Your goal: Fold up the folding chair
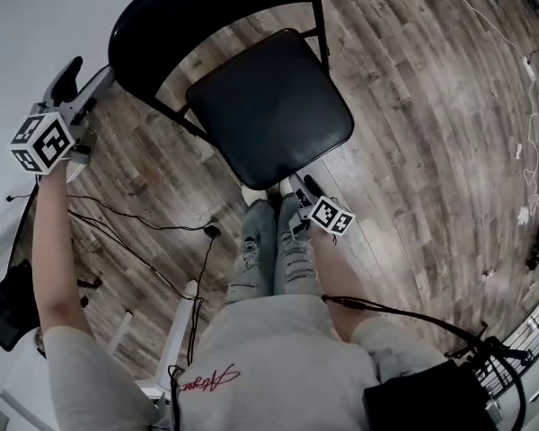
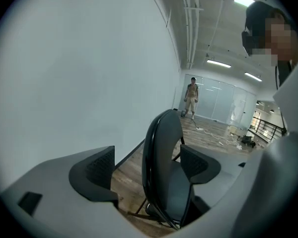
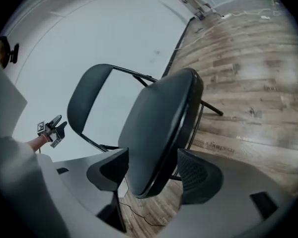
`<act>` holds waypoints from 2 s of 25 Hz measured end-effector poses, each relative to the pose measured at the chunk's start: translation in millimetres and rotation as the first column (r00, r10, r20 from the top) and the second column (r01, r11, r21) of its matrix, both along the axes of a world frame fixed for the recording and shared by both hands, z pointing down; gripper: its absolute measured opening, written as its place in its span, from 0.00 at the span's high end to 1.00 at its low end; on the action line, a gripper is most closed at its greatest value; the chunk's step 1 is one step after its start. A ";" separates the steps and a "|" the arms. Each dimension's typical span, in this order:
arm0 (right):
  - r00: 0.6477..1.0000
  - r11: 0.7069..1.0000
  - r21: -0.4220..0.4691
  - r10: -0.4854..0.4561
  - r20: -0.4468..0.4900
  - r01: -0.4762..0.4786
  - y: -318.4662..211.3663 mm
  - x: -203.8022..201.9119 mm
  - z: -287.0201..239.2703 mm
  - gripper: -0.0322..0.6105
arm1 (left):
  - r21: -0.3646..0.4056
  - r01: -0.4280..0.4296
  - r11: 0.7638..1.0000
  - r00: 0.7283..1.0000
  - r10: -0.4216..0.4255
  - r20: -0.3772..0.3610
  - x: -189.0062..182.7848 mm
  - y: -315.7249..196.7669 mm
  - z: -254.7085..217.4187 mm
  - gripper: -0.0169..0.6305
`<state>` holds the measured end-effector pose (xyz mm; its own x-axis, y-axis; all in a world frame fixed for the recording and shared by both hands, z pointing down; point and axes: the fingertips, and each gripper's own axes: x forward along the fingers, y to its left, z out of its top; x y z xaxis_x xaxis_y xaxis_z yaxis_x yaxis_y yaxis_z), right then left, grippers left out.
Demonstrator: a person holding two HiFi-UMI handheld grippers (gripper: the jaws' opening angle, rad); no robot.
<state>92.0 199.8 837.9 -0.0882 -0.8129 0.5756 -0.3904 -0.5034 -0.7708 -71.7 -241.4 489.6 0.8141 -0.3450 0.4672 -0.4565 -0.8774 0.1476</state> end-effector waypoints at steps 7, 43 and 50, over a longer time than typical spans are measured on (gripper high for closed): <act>0.975 0.989 0.072 0.114 0.190 -0.129 -12.0 -13.2 44.4 0.48 | -0.194 -0.260 0.946 0.957 0.279 0.076 34.5 13.8 48.6 0.30; 0.923 0.963 -0.179 0.249 0.295 -0.202 -295.3 -0.5 -165.4 0.66 | -0.033 -0.479 0.877 0.865 0.478 0.155 80.1 13.7 -30.2 0.78; 0.930 0.948 -0.242 0.266 0.254 -0.205 -425.5 9.5 -208.5 0.67 | 0.055 -0.509 0.859 0.852 0.495 0.169 85.0 -31.1 -45.7 0.78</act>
